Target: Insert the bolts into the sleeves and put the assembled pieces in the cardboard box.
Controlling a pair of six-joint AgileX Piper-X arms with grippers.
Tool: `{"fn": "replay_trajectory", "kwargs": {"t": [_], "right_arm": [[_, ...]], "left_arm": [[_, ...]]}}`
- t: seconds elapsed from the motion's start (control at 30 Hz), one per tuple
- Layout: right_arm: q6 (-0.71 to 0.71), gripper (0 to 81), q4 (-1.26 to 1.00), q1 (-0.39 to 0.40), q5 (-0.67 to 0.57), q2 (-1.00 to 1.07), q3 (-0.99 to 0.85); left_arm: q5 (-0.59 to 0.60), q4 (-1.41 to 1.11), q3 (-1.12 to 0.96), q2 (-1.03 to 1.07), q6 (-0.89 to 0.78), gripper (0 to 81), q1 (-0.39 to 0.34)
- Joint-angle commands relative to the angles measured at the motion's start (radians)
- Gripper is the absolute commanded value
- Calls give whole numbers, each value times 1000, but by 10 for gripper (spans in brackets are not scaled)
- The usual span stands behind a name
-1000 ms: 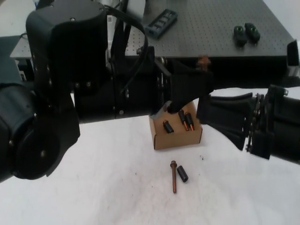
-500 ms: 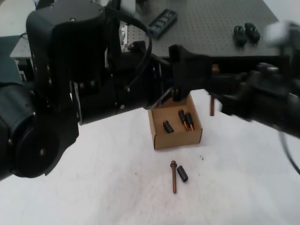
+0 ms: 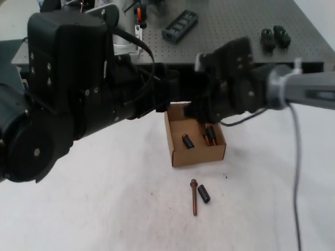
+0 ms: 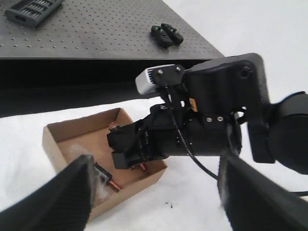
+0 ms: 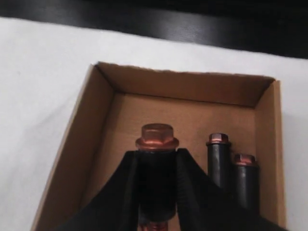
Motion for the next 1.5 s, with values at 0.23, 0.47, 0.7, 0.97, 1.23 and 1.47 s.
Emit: {"fn": "replay_trajectory", "kwargs": {"t": [0.23,0.47,0.7,0.97,1.23,1.47], "right_arm": [[-12,165,148,3,24,176,-205],[-10,330,148,-7,4,137,-205],[-46,330,335,-2,-26,-96,-130],[-79,330,542,88,0,-159,55],[-79,330,570,114,-4,-47,70],[-108,330,563,121,-5,-2,70]], "left_arm": [[-9,19,-4,-13,20,514,30],[-9,19,-4,-13,20,514,30],[-20,19,-4,-13,20,514,29],[-36,19,-4,-13,20,514,29],[-36,21,-4,-13,20,514,29],[-36,22,-4,-13,20,514,29]]}}
